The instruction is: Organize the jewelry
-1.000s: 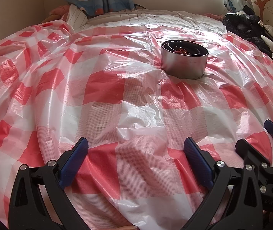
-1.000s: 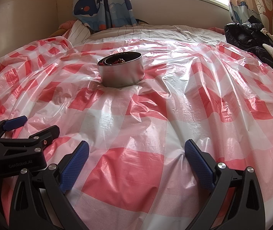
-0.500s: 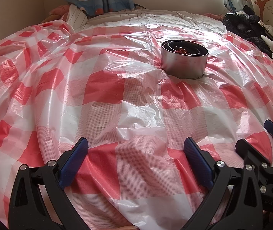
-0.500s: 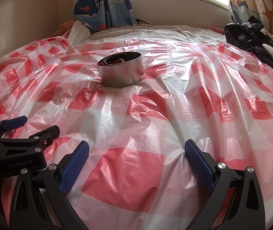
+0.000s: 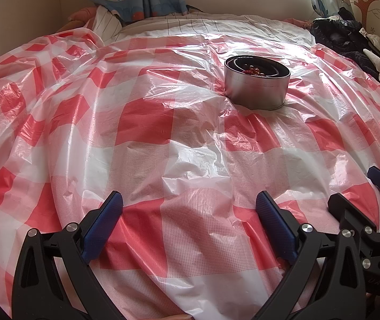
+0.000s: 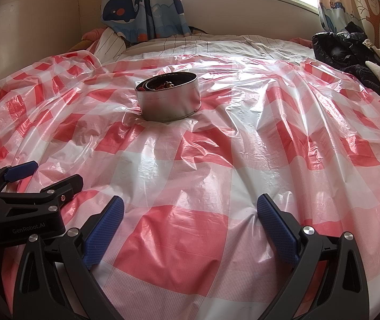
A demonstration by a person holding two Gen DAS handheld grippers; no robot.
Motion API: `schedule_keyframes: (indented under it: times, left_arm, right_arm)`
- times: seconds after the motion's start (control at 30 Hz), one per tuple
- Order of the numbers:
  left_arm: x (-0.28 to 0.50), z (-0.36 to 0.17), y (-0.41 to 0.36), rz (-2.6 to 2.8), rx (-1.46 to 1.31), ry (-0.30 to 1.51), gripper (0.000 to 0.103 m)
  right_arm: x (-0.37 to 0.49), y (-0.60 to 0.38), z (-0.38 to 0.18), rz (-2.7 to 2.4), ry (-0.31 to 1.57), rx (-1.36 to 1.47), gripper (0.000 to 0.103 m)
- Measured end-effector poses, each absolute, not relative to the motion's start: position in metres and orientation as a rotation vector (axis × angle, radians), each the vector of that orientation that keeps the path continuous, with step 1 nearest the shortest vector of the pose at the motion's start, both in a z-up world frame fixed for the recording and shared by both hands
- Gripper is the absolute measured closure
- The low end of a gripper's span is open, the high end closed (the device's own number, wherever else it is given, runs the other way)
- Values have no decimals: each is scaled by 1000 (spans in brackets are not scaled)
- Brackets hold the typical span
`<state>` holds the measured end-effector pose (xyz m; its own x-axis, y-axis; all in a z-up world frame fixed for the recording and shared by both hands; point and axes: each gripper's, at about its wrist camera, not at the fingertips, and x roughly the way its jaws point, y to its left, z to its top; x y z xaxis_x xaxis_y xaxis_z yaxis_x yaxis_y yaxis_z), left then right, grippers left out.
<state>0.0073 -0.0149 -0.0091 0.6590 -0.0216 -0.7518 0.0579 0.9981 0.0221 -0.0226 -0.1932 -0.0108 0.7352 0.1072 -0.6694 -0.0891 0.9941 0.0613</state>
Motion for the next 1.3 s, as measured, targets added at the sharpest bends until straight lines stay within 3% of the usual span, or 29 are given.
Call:
schedule_keyframes:
  times: [1.3]
  left_arm:
    - [6, -12, -15, -43, 36, 855, 7]
  right_arm:
    - [-23, -193, -10, 108, 738, 24, 8]
